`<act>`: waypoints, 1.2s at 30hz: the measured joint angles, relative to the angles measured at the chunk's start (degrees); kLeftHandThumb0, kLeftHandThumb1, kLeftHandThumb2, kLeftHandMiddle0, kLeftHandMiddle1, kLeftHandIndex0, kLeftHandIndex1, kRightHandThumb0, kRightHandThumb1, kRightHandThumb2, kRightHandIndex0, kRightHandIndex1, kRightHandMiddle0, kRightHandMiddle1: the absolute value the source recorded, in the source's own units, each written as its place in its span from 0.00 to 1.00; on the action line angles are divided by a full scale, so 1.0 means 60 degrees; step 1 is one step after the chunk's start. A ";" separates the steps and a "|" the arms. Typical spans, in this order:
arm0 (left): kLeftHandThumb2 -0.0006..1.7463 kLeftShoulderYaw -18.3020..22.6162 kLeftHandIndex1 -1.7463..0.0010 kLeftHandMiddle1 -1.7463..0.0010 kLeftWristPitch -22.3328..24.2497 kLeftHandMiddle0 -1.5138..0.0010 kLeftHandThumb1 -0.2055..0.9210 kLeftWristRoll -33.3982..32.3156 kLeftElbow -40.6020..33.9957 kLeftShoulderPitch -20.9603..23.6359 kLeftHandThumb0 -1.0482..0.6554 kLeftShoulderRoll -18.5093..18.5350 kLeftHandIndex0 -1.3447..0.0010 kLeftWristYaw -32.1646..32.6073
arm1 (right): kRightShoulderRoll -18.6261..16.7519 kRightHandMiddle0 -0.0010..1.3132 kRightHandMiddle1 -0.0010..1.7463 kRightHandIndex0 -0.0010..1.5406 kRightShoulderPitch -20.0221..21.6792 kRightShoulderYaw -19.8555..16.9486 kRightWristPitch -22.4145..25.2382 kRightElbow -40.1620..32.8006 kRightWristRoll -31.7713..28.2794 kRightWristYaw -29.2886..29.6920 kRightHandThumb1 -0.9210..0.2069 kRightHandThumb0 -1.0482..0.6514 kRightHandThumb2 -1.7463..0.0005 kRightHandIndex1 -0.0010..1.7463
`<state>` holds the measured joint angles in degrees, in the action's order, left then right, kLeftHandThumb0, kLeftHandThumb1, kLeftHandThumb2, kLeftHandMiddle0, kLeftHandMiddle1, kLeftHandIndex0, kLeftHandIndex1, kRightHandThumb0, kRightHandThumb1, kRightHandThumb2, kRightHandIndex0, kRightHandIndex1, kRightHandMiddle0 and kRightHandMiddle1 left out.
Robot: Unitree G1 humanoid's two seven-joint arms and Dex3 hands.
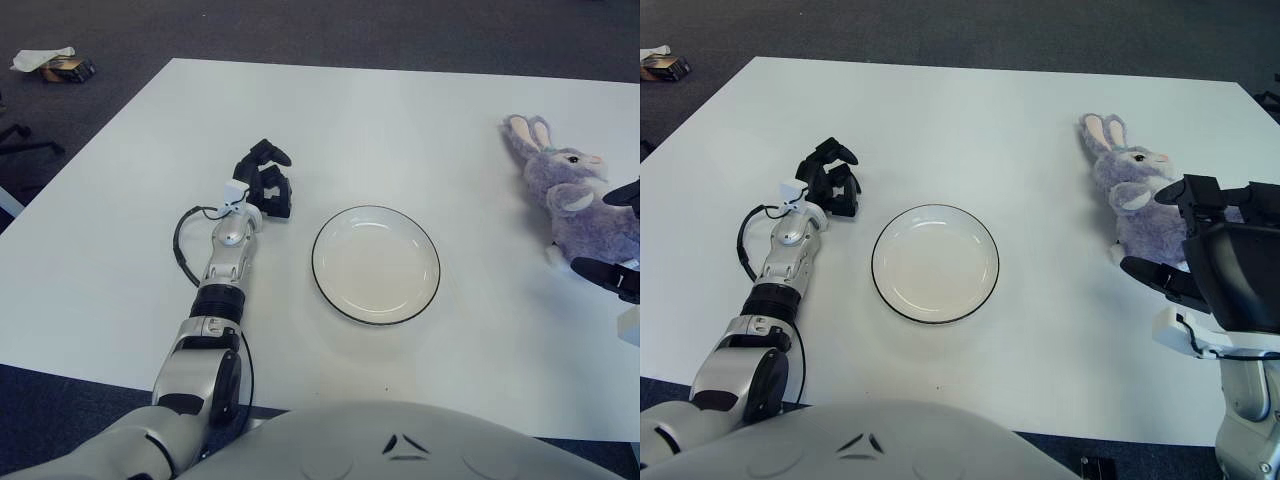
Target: Put the doll into the plate.
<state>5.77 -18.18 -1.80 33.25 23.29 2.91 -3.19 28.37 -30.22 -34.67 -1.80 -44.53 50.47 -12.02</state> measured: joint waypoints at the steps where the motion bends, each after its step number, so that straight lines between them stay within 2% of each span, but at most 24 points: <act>1: 0.93 0.0000 0.02 0.00 0.0005 0.52 0.23 0.0004 -0.0001 0.0001 0.61 0.0000 0.50 0.0016 | 0.0034 0.00 0.58 0.00 0.0002 -0.0012 -0.0012 0.0034 0.0056 -0.0004 0.00 0.02 0.80 0.34; 9: 0.91 -0.0045 0.00 0.00 0.0104 0.55 0.25 0.0047 -0.0043 0.0033 0.61 -0.0023 0.50 0.0214 | 0.0372 0.00 0.48 0.00 0.0059 -0.0097 0.0071 0.0284 0.0245 -0.0500 0.00 0.01 0.77 0.22; 15: 0.91 -0.0067 0.00 0.00 0.0130 0.55 0.25 0.0069 -0.0051 0.0049 0.61 -0.0024 0.50 0.0339 | 0.0876 0.00 0.39 0.00 0.0429 -0.0100 0.0307 0.0752 0.0326 -0.1148 0.00 0.00 0.75 0.15; 25: 0.91 -0.0123 0.00 0.00 0.0122 0.55 0.25 0.0125 -0.0046 0.0048 0.61 -0.0018 0.50 0.0363 | 0.1467 0.00 0.38 0.00 0.0933 0.0064 0.0380 0.2106 0.0380 -0.1167 0.00 0.00 0.69 0.11; 36: 0.92 -0.0132 0.00 0.00 0.0138 0.55 0.25 0.0172 -0.0041 0.0061 0.61 -0.0020 0.50 0.0497 | 0.1879 0.00 0.37 0.00 0.1770 0.0620 0.0440 0.3744 0.0343 -0.0691 0.00 0.00 0.66 0.05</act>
<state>4.98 -17.35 -0.77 33.01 23.65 2.79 -0.21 39.65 -19.60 -30.95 0.84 -22.07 52.53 -16.17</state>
